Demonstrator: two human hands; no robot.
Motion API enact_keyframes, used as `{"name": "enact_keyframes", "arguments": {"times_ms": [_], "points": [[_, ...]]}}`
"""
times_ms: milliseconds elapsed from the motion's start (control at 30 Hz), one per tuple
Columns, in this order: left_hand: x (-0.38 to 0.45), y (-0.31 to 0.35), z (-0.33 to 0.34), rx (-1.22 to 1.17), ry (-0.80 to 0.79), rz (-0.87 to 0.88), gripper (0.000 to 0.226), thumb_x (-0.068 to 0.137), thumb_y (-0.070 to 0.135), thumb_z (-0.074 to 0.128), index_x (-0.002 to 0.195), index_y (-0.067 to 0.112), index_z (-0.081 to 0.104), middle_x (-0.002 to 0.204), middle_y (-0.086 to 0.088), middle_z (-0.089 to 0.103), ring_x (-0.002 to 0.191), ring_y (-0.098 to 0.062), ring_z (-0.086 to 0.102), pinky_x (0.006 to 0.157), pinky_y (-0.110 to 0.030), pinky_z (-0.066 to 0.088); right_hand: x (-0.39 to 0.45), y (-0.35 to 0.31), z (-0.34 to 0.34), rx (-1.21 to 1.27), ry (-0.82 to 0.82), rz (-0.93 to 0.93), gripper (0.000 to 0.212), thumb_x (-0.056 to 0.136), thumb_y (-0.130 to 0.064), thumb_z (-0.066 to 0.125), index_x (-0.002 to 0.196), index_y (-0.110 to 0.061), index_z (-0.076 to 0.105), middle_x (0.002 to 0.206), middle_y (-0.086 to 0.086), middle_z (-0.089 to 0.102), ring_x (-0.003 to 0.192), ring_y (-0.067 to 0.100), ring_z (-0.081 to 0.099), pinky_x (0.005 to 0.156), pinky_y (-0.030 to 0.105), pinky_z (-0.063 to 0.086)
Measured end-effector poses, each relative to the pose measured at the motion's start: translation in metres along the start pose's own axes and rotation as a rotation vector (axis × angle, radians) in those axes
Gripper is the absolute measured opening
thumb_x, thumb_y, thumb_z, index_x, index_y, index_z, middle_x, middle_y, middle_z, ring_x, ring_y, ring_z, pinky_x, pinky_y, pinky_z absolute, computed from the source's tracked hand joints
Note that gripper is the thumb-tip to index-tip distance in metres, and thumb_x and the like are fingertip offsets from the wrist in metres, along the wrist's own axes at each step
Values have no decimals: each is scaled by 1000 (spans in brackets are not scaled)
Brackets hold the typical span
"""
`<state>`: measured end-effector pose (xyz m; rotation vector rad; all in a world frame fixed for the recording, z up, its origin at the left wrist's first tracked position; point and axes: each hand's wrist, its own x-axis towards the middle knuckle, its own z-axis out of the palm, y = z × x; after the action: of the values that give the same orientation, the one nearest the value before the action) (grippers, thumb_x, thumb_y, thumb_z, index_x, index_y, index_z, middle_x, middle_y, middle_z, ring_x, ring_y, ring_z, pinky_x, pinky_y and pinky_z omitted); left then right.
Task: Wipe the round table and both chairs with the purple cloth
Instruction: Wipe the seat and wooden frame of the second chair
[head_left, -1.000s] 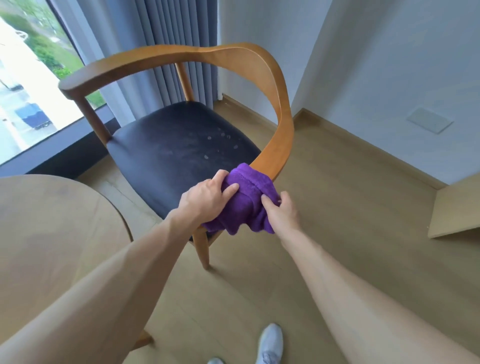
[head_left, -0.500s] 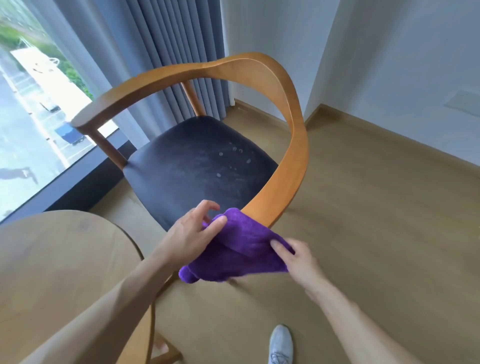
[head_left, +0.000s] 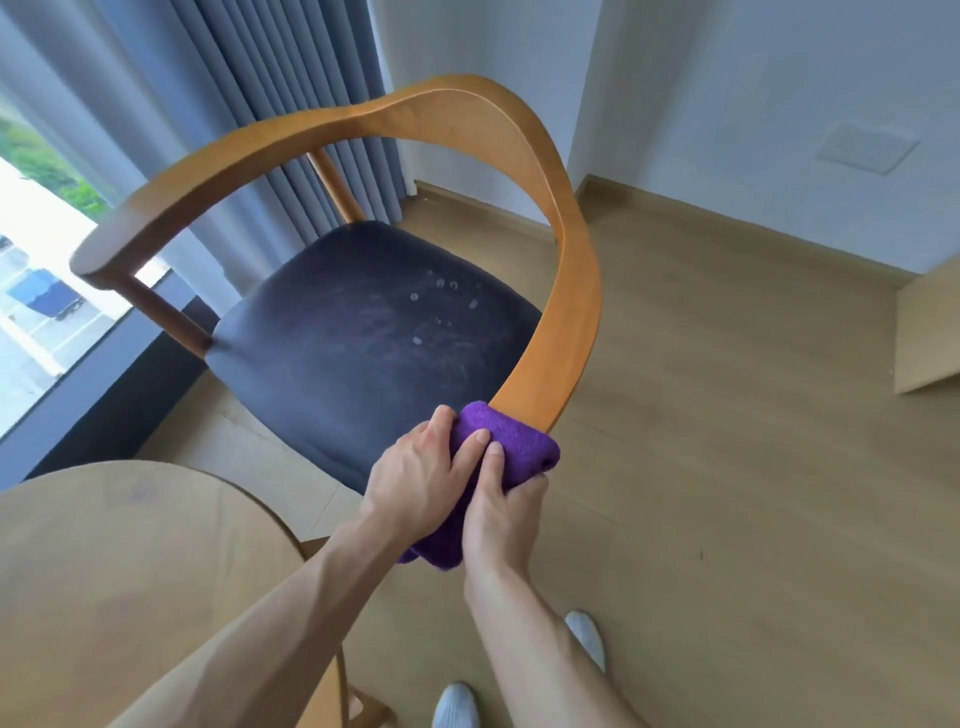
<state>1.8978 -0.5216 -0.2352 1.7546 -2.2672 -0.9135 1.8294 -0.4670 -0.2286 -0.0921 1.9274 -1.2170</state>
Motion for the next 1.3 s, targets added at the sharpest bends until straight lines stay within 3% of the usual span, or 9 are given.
{"name": "enact_keyframes", "arguments": {"times_ms": [200, 367, 500, 633, 800, 900, 1067, 1200, 1300], "points": [[3, 8, 4, 132, 77, 25, 45, 95, 64, 30, 84, 20, 33, 77, 4, 55, 70, -25, 55, 62, -36, 38, 2, 1, 8, 28, 135, -173, 23, 99, -35, 52, 102, -13, 47, 94, 3, 60, 76, 17, 57, 60, 9, 37], [28, 27, 8, 174, 103, 27, 47, 96, 63, 30, 87, 18, 39, 78, 1, 58, 71, -28, 53, 65, -37, 39, 30, -16, 4, -52, 174, -242, 24, 98, -35, 54, 99, -11, 47, 101, 9, 60, 91, 27, 59, 73, 21, 38], [57, 50, 14, 165, 123, 9, 49, 98, 62, 31, 89, 16, 42, 73, 1, 51, 69, -29, 50, 65, -36, 39, 64, -36, -3, -137, 165, -237, 46, 99, -39, 51, 117, 3, 51, 119, 19, 58, 108, 33, 57, 77, 21, 35], [91, 75, 21, 128, 137, -15, 49, 99, 62, 32, 89, 15, 42, 71, -1, 49, 72, -31, 53, 66, -36, 37, 101, -64, -6, -205, 148, -238, 51, 99, -44, 47, 123, 1, 50, 125, 18, 58, 113, 33, 57, 80, 28, 39], [146, 108, 29, 84, 171, -55, 52, 99, 61, 31, 104, 13, 51, 101, -16, 66, 95, -39, 63, 72, -38, 38, 152, -104, -7, -268, 112, -230, 53, 98, -50, 44, 124, -5, 51, 124, 15, 61, 111, 33, 60, 77, 29, 38], [165, 116, 33, 74, 200, -77, 55, 98, 61, 32, 108, 12, 52, 104, -17, 66, 98, -39, 63, 72, -38, 37, 170, -112, -5, -254, 118, -238, 54, 97, -53, 44, 123, -5, 51, 123, 15, 62, 111, 34, 60, 77, 30, 37], [143, 104, 34, 49, 182, -26, 46, 98, 62, 33, 96, 17, 39, 84, -6, 53, 90, -35, 62, 70, -37, 35, 149, -93, -8, -230, 146, -251, 52, 99, -52, 40, 124, -7, 50, 121, 14, 63, 108, 33, 61, 73, 27, 35], [96, 80, 24, 81, 136, 20, 46, 98, 62, 32, 95, 17, 41, 82, -3, 54, 85, -33, 62, 68, -37, 36, 103, -61, -7, -194, 174, -282, 46, 99, -48, 43, 122, -8, 50, 120, 12, 63, 107, 32, 61, 71, 25, 33], [58, 57, 15, 101, 92, 59, 45, 97, 63, 32, 94, 19, 40, 90, -4, 61, 86, -32, 63, 69, -37, 40, 64, -34, -4, -146, 194, -295, 43, 100, -43, 46, 122, -6, 50, 121, 14, 62, 110, 33, 58, 81, 30, 40]]}}
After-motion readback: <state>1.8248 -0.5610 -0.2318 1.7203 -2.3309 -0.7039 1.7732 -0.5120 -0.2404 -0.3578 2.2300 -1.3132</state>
